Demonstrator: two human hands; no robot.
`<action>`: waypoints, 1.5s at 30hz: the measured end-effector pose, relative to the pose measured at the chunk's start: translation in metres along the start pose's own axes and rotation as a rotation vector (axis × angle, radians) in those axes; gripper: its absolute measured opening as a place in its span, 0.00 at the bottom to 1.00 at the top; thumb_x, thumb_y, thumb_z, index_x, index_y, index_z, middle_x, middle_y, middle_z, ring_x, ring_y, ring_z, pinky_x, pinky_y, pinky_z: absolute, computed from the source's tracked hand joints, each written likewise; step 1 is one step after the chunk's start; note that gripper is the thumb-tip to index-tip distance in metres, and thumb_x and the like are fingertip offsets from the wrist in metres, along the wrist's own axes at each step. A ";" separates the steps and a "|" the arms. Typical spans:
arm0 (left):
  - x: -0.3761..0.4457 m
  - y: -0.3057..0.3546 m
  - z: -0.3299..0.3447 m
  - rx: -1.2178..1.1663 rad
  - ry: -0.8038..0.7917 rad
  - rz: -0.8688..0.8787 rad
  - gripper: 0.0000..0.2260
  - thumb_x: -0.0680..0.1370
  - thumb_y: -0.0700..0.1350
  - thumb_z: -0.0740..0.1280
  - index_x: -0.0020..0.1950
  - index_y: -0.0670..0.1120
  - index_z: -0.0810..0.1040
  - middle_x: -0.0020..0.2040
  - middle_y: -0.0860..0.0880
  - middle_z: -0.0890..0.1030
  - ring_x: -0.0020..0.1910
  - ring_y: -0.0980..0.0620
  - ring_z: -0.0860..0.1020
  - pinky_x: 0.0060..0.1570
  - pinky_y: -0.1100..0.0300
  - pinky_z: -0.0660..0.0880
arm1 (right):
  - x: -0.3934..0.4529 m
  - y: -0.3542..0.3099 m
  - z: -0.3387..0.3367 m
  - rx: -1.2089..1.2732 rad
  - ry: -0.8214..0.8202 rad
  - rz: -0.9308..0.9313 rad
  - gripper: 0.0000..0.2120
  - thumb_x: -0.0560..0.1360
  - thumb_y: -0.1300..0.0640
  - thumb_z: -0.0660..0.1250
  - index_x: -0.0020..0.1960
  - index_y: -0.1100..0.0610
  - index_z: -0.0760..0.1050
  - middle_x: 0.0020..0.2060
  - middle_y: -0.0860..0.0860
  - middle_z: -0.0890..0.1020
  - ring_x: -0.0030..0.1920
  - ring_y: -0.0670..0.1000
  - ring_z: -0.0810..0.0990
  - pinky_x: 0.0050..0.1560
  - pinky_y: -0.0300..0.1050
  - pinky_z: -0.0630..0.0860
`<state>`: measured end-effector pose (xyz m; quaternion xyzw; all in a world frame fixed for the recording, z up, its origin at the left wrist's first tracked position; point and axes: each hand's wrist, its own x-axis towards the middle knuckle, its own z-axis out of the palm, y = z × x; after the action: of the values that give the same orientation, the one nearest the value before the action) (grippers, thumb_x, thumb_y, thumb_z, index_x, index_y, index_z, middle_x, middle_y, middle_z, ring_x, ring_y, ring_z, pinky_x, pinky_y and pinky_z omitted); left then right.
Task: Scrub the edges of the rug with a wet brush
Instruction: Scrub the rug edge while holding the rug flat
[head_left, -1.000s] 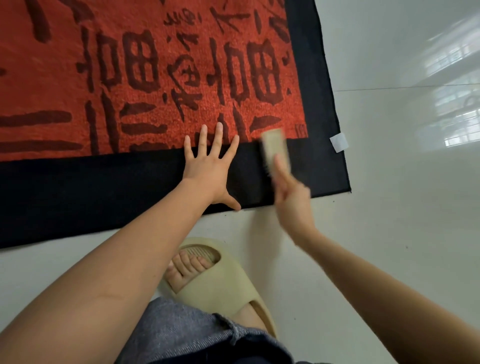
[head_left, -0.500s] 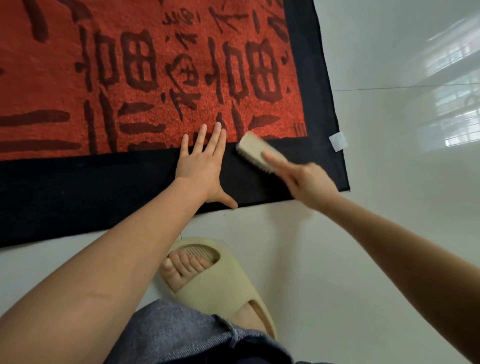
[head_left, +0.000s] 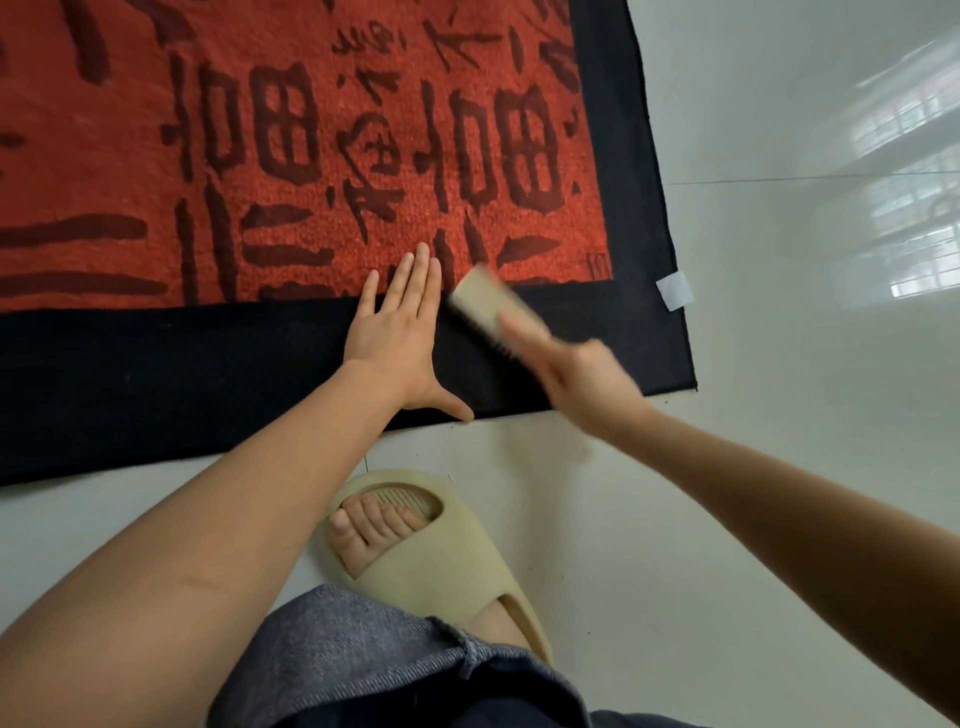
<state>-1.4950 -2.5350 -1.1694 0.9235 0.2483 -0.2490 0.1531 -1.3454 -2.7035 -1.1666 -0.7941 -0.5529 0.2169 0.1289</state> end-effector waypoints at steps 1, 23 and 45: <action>-0.001 -0.002 0.000 -0.001 -0.003 0.011 0.72 0.55 0.80 0.67 0.75 0.40 0.27 0.76 0.43 0.27 0.76 0.47 0.30 0.76 0.46 0.36 | -0.010 -0.004 0.001 -0.022 -0.125 -0.106 0.23 0.80 0.48 0.51 0.75 0.39 0.58 0.32 0.57 0.79 0.28 0.59 0.77 0.33 0.52 0.76; -0.024 -0.086 -0.001 0.110 -0.050 0.202 0.72 0.54 0.79 0.68 0.76 0.44 0.27 0.76 0.44 0.26 0.75 0.48 0.28 0.75 0.48 0.33 | 0.007 -0.049 0.017 -0.154 -0.265 -0.403 0.27 0.78 0.56 0.62 0.75 0.41 0.61 0.25 0.53 0.71 0.23 0.57 0.73 0.23 0.49 0.72; -0.062 -0.095 0.022 -0.099 0.096 -0.047 0.70 0.56 0.81 0.63 0.77 0.40 0.30 0.77 0.43 0.29 0.76 0.47 0.30 0.76 0.48 0.35 | 0.051 -0.069 0.028 -0.222 -0.095 -0.347 0.33 0.76 0.61 0.67 0.74 0.40 0.61 0.26 0.57 0.74 0.25 0.61 0.75 0.25 0.52 0.74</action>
<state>-1.6006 -2.4886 -1.1695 0.9197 0.2889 -0.1955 0.1805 -1.4007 -2.6326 -1.1708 -0.6852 -0.7073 0.1665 0.0499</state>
